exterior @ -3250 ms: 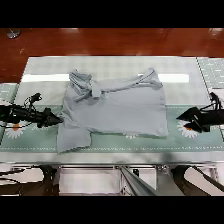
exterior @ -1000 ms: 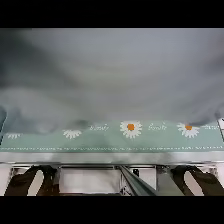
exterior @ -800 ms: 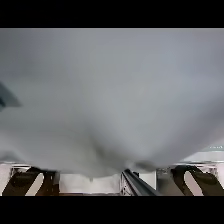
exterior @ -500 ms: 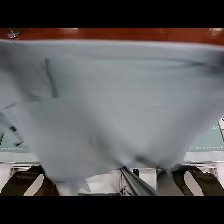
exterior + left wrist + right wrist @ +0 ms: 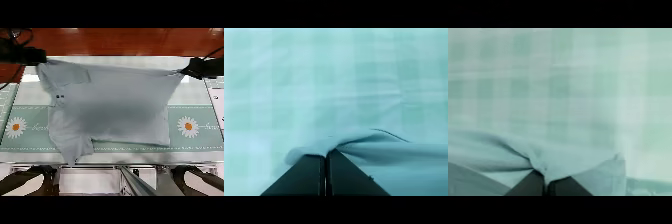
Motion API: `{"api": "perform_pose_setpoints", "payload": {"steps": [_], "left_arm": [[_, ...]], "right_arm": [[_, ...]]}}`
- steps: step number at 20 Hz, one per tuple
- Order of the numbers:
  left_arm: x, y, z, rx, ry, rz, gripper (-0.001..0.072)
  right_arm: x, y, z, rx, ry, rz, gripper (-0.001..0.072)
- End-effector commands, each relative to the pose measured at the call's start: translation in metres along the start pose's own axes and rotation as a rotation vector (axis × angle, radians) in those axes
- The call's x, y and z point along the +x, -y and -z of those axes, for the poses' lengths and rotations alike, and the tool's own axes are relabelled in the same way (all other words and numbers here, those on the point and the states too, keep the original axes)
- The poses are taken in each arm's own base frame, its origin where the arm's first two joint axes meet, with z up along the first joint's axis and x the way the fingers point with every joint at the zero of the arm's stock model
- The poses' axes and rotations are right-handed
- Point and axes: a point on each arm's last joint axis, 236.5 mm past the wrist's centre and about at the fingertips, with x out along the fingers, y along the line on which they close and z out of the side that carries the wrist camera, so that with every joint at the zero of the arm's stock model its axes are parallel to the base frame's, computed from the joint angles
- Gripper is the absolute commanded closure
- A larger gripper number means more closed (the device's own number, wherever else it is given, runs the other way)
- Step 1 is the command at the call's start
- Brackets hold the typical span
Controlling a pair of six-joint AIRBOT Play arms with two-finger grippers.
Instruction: Fold the shirts.
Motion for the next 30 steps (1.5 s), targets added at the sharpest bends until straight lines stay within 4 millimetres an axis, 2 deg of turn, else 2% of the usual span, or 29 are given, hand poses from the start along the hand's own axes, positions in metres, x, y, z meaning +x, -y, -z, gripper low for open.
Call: {"api": "perform_pose_setpoints", "payload": {"steps": [1, 4, 6, 7, 10, 12, 14, 16, 17, 19, 21, 22, 23, 24, 25, 27, 30], "left_arm": [[0.081, 0.004, 0.014, -0.14, -0.047, 0.001, 0.0689], [0.122, 0.013, 0.034, -0.277, -0.108, 0.022, 0.0689], [0.134, 0.021, 0.039, -0.317, -0.128, 0.052, 0.0689], [0.135, 0.021, 0.044, -0.304, -0.145, 0.051, 0.0689], [0.117, 0.005, 0.07, -0.157, -0.298, 0.036, 0.0689], [0.101, -0.01, 0.106, -0.04, -0.471, 0.042, 0.0689], [0.093, -0.021, 0.141, -0.043, -0.616, 0.043, 0.0689], [0.093, -0.025, 0.169, -0.027, -0.718, 0.054, 0.0689], [0.092, -0.026, 0.182, -0.024, -0.759, 0.058, 0.0689], [0.096, -0.021, 0.204, -0.036, -0.824, 0.075, 0.0689], [0.1, -0.006, 0.218, -0.066, -0.868, 0.123, 0.0688], [0.1, 0.002, 0.219, -0.088, -0.878, 0.154, 0.0685], [0.098, 0.007, 0.219, -0.1, -0.882, 0.172, 0.0566], [0.094, 0.007, 0.219, -0.099, -0.894, 0.176, 0.0235], [0.088, 0.006, 0.221, -0.095, -0.914, 0.174, 0.0009], [0.071, -0.006, 0.223, -0.092, -0.949, 0.15, 0.0006], [0.042, -0.025, 0.218, -0.126, -0.905, 0.141, 0.0006]], "right_arm": [[0.08, 0.025, -0.026, 0.106, -0.045, -0.061, 0.0694], [0.118, 0.032, -0.044, 0.16, -0.062, -0.106, 0.0694], [0.131, 0.034, -0.041, 0.183, -0.088, -0.127, 0.0694], [0.13, 0.033, -0.035, 0.174, -0.114, -0.13, 0.0694], [0.111, 0.028, -0.004, 0.108, -0.251, -0.172, 0.0694], [0.097, 0.03, 0.026, 0.071, -0.383, -0.173, 0.0694], [0.098, 0.043, 0.052, 0.039, -0.483, -0.099, 0.0694], [0.107, 0.058, 0.073, 0.052, -0.536, -0.02, 0.0693], [0.11, 0.065, 0.081, 0.076, -0.553, 0.004, 0.0694], [0.117, 0.065, 0.102, 0.095, -0.601, 0.0, 0.0693], [0.119, 0.066, 0.119, 0.105, -0.641, 0.003, 0.0693], [0.119, 0.066, 0.12, 0.128, -0.644, 0.009, 0.0622], [0.117, 0.065, 0.12, 0.154, -0.647, 0.012, 0.0325], [0.112, 0.065, 0.119, 0.149, -0.646, 0.008, 0.0086], [0.105, 0.064, 0.115, 0.144, -0.635, 0.009, 0.0093], [0.083, 0.071, 0.104, 0.129, -0.592, 0.043, 0.0093], [0.038, 0.093, 0.092, 0.119, -0.491, 0.125, 0.0093]]}}
